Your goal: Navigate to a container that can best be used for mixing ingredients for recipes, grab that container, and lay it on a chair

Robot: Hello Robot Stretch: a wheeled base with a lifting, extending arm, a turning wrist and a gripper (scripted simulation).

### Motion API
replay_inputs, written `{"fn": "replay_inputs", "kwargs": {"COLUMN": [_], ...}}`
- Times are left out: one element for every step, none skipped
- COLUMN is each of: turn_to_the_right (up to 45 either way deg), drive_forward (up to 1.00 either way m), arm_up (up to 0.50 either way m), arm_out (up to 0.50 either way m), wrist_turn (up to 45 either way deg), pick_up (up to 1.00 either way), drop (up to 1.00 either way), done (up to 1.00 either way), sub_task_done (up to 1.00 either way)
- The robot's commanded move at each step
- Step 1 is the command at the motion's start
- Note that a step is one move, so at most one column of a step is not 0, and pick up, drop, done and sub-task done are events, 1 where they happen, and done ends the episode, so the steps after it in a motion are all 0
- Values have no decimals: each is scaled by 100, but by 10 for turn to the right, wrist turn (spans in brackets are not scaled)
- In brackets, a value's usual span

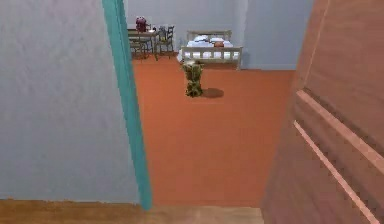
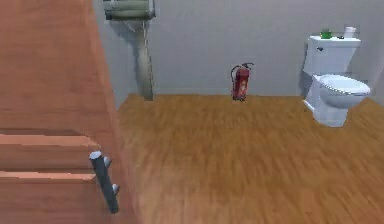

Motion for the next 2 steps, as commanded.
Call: {"fn": "replay_inputs", "kwargs": {"turn_to_the_right": [0,60], "drive_forward": [100,0], "arm_up": [0,0], "arm_out": [0,0], "wrist_turn": [0,0], "pick_up": [0,0], "drop": [0,0], "done": [0,0], "sub_task_done": [0,0]}}
